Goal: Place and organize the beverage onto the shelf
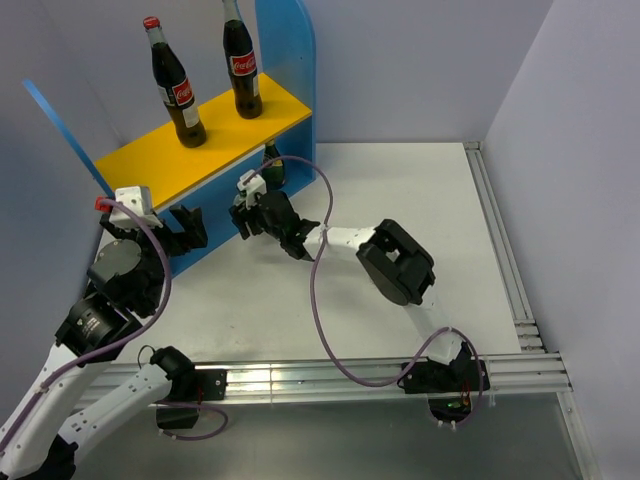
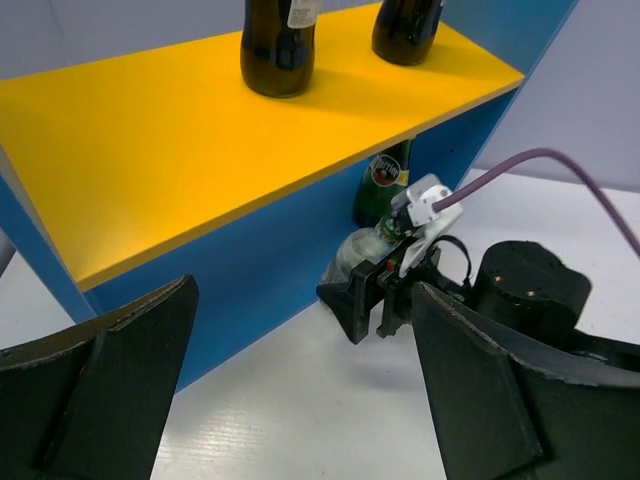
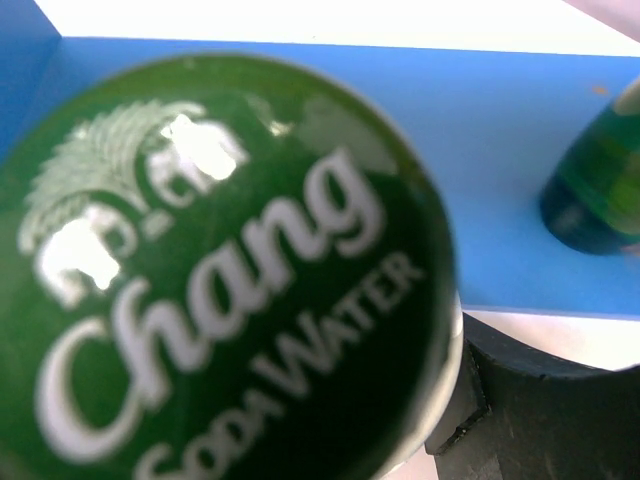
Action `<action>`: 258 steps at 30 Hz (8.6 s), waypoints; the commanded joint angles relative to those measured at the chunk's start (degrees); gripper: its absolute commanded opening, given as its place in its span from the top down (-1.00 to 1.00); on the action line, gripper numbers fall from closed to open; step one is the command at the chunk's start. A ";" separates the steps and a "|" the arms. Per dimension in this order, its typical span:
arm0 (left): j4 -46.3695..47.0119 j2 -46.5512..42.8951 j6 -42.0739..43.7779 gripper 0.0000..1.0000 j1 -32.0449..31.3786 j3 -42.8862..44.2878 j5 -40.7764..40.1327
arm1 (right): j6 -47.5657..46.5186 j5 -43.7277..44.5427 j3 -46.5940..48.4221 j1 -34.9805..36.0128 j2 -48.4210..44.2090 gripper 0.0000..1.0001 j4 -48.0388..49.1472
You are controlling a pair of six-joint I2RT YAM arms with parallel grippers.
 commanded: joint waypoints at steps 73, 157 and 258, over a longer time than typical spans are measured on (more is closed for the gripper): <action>1.00 -6.77 1.71 -0.96 4.06 4.31 9.35 | -15.17 -25.63 37.75 -6.40 16.34 -0.27 -16.71; 2.14 -8.61 2.68 -0.97 4.14 2.82 9.44 | -8.23 -13.68 32.58 -6.49 14.15 0.06 -9.43; 3.63 -2.11 -0.22 -0.99 4.23 -1.31 11.01 | -0.93 3.27 -4.51 -5.70 -17.83 -1.00 -2.64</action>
